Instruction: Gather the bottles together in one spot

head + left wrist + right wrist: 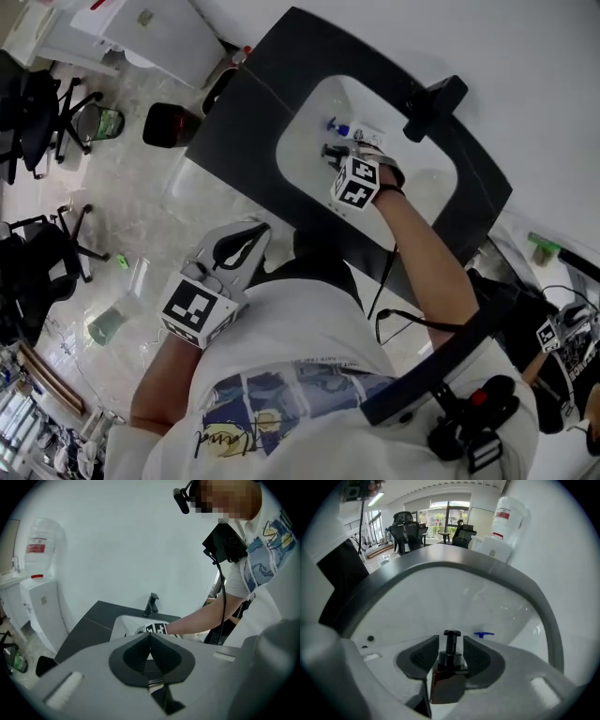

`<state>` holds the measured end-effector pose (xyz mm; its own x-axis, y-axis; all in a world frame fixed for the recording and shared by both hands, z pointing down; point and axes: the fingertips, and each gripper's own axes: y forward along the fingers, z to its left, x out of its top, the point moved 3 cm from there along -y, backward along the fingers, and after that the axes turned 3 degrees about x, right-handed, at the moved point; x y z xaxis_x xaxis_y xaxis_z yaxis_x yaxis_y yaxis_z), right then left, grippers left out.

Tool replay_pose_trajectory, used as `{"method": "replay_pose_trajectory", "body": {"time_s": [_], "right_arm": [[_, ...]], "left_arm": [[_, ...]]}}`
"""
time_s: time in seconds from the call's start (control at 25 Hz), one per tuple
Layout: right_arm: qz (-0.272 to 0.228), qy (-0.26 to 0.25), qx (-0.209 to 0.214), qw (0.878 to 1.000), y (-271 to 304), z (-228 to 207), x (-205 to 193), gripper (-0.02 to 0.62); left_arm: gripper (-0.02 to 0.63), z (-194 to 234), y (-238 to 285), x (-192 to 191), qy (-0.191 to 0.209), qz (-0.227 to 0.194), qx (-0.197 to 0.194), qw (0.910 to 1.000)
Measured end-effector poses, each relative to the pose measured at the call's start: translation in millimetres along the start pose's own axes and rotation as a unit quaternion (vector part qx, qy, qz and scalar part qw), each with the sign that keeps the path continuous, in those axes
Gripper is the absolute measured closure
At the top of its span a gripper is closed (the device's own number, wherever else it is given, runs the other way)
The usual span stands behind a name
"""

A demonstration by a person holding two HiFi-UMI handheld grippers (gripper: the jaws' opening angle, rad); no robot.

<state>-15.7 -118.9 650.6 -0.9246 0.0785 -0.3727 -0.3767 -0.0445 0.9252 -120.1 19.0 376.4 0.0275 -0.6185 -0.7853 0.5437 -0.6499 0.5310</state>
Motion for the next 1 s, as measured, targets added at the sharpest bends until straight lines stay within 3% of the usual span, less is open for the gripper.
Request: {"method": "replay_pose_trajectory", "body": {"time_s": [0.6,1.0], "right_arm": [[0.057,-0.034,0.029,0.997,53.9,-6.5,-7.7,0.448],[0.013,-0.006,0.006,1.000,28.4,5.3,-6.7,0.483]], "left_arm": [[0.604,-6.2,4.5,-24.7,-0.040,0.011,0.036,0.9985],[0.603,-10.2,18.3,-17.0,-0.023,0.014,0.019,0.9994]]}}
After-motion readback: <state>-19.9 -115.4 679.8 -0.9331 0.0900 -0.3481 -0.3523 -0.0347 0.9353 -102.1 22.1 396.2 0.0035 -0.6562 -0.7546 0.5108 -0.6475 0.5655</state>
